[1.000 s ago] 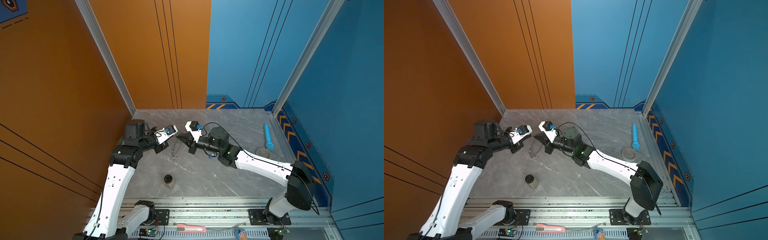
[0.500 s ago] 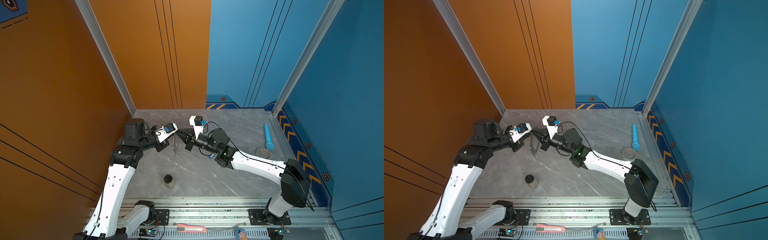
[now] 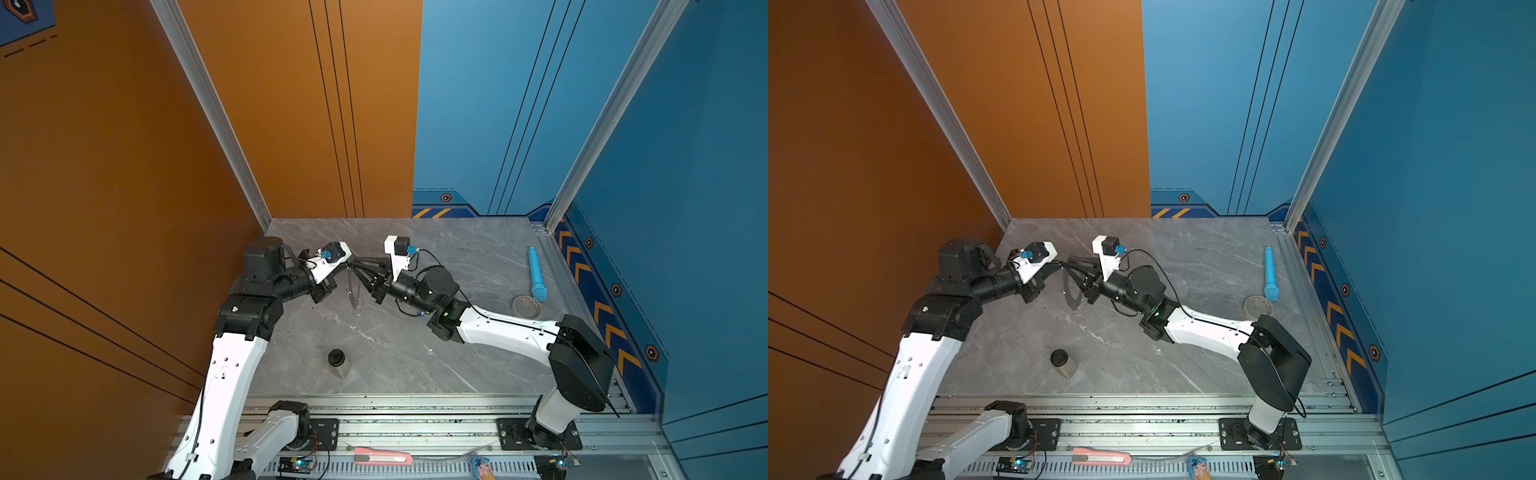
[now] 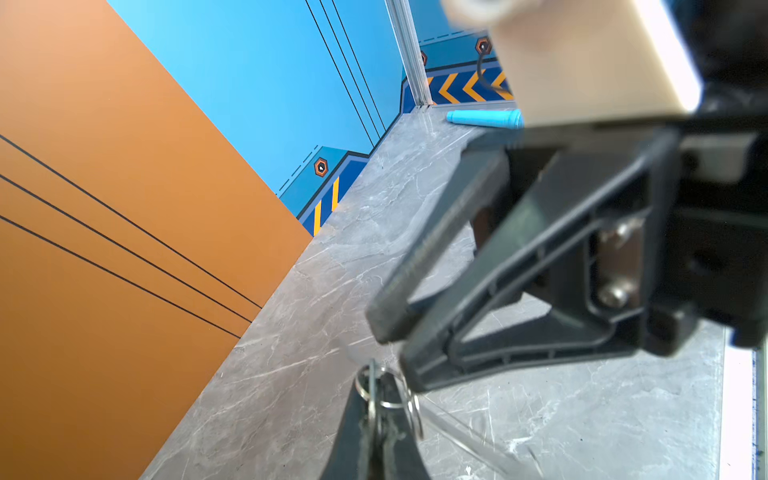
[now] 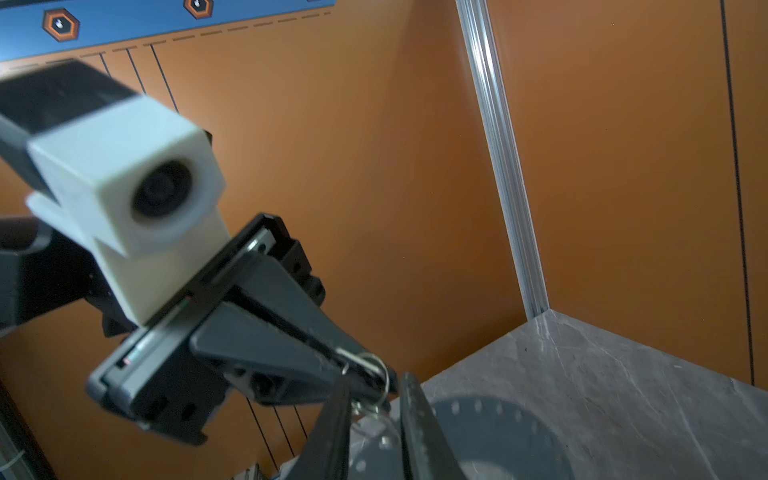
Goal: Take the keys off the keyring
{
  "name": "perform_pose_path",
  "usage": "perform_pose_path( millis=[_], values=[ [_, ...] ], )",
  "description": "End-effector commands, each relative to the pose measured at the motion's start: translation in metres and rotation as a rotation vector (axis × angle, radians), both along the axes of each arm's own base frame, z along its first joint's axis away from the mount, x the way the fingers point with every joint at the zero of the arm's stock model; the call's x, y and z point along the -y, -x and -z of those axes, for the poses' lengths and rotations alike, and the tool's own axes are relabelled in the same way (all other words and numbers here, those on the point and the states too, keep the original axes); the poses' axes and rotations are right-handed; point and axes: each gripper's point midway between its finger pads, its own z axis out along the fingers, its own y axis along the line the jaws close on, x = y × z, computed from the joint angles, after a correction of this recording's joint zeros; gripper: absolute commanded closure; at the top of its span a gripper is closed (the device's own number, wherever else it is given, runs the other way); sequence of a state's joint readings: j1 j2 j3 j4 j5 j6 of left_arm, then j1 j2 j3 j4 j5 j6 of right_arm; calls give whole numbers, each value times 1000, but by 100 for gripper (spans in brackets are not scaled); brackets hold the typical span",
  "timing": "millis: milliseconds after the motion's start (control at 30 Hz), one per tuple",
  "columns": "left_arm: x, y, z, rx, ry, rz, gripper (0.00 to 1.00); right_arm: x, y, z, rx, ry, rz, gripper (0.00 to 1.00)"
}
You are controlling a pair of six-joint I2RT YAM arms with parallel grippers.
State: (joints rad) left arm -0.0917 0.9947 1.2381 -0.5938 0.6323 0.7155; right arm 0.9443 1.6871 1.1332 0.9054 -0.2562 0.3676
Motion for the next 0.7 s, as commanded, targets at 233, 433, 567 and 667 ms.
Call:
perform_pose_path(
  millis=[233, 433, 567, 667],
  values=[
    [2, 7, -3, 11, 32, 30, 100, 17, 12, 1, 142, 205, -5, 74],
    [4, 9, -2, 3, 41, 49, 100, 15, 11, 1, 218, 310, -39, 69],
    [7, 11, -3, -2, 53, 74, 100, 12, 10, 3, 272, 389, -79, 65],
    [9, 12, -4, -8, 61, 84, 100, 13, 6, 3, 288, 414, -108, 64]
  ],
)
